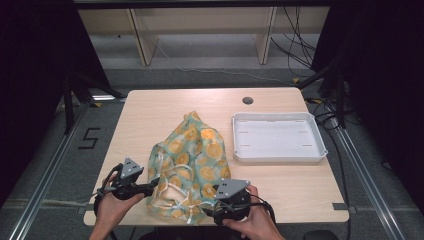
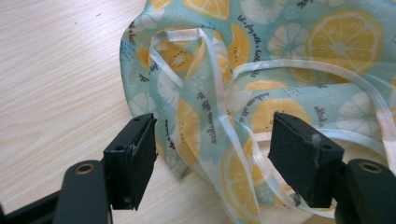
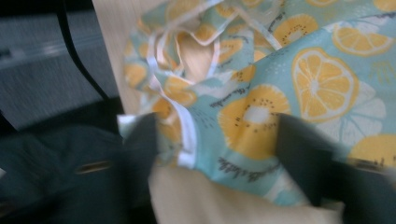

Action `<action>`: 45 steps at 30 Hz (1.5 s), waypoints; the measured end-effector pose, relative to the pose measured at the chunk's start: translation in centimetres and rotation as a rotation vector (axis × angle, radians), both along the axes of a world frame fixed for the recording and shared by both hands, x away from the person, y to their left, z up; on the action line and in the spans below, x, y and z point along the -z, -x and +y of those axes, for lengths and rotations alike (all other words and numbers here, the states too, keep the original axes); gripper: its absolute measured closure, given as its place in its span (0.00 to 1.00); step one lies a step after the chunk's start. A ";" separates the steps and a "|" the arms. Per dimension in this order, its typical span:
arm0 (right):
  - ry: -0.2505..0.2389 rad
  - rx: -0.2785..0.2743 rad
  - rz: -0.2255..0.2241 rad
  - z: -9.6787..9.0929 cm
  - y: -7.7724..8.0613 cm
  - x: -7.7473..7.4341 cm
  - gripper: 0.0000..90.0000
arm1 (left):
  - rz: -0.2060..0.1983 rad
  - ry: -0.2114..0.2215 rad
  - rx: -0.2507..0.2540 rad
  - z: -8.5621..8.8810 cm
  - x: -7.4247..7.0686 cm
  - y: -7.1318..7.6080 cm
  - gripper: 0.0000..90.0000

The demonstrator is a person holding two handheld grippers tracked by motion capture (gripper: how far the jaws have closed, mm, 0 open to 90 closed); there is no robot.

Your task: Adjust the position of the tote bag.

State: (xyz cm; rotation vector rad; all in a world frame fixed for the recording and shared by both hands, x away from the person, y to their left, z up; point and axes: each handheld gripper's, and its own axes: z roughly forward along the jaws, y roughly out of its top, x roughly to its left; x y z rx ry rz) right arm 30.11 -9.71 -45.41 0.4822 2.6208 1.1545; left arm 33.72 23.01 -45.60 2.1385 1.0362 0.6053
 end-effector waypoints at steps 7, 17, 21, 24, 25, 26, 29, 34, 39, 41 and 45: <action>0.122 -0.001 -0.041 -2.9 -0.6 1.0 0.98 | -0.019 0.064 -0.035 0.8 0.2 -0.2 0.33; 0.108 0.170 -0.018 -11.8 -3.2 1.7 0.98 | -0.021 0.015 0.087 -0.1 0.2 0.5 0.36; 0.082 0.189 -0.016 -13.5 -4.1 1.9 0.98 | 0.037 0.066 0.096 -2.8 1.3 1.6 0.35; 0.081 0.185 -0.013 -13.5 -4.3 2.0 0.97 | 0.089 0.049 0.065 -3.9 2.1 1.2 0.31; 0.081 0.185 -0.013 -13.5 -4.3 2.0 0.97 | 0.089 0.049 0.065 -3.9 2.1 1.2 0.31; 0.081 0.187 -0.018 -13.4 -4.3 2.0 0.97 | 0.099 0.051 0.057 -4.0 2.3 0.8 0.31; 0.076 0.189 -0.007 -13.4 -4.4 2.1 0.94 | 0.101 0.092 0.034 -3.9 2.6 -0.1 0.37; 0.074 0.191 -0.006 -13.5 -4.6 2.3 0.93 | -0.008 0.012 0.102 -4.3 2.4 -0.9 0.80; 0.066 0.191 0.005 -13.6 -4.4 2.3 0.96 | -0.037 -0.035 0.155 -2.1 1.3 1.1 0.99; 0.062 0.188 0.000 -13.6 -4.5 2.4 0.97 | -0.053 -0.056 0.164 -1.0 1.1 1.8 1.00; 0.066 0.179 0.014 -13.3 -4.4 2.6 0.97 | 0.006 -0.101 0.156 -0.9 2.9 2.2 0.94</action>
